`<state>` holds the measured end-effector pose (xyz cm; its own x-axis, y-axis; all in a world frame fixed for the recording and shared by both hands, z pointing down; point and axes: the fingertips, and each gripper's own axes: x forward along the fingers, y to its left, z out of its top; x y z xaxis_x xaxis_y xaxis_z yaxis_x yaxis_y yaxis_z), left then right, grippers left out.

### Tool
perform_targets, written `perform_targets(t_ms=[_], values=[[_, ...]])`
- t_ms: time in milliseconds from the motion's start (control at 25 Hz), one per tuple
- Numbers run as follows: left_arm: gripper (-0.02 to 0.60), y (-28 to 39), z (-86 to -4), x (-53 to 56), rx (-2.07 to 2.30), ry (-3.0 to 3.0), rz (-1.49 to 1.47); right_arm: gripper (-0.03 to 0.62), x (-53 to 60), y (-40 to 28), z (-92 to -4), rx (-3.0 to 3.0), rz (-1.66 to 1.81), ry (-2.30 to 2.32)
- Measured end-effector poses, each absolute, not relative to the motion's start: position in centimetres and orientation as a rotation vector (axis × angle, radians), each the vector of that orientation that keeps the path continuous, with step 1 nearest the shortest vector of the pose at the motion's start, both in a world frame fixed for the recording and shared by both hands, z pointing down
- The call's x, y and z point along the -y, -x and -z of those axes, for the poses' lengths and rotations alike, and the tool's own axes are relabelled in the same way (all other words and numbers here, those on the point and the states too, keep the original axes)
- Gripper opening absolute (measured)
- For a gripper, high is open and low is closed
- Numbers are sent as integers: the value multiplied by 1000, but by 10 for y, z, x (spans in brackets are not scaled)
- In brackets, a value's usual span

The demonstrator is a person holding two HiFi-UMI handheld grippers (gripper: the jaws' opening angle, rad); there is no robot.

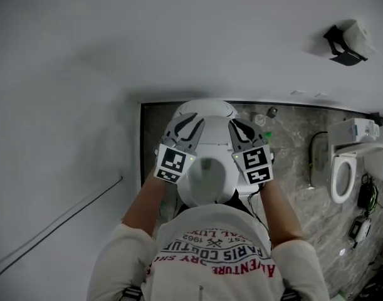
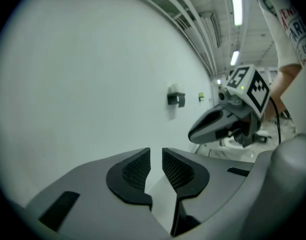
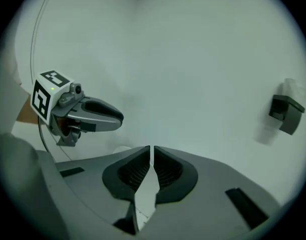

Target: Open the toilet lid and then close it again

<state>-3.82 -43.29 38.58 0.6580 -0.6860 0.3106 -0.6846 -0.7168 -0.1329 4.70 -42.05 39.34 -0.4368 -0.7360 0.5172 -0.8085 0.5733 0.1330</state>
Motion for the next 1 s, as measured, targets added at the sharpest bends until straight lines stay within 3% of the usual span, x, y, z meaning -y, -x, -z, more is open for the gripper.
perform_targets(t_ms=[80,280,1000], values=[[42,47,-363,420,-1279,2893,383,28,405,-46,-377,2287,-208,-1331],[12,73,-333,380,-1412,2933,223,21,360,-36,-350,2265,-192,-1478],[6,118,-295,308,-1634,2891,68,15,291,-13,-321,2311,-159,-1614]])
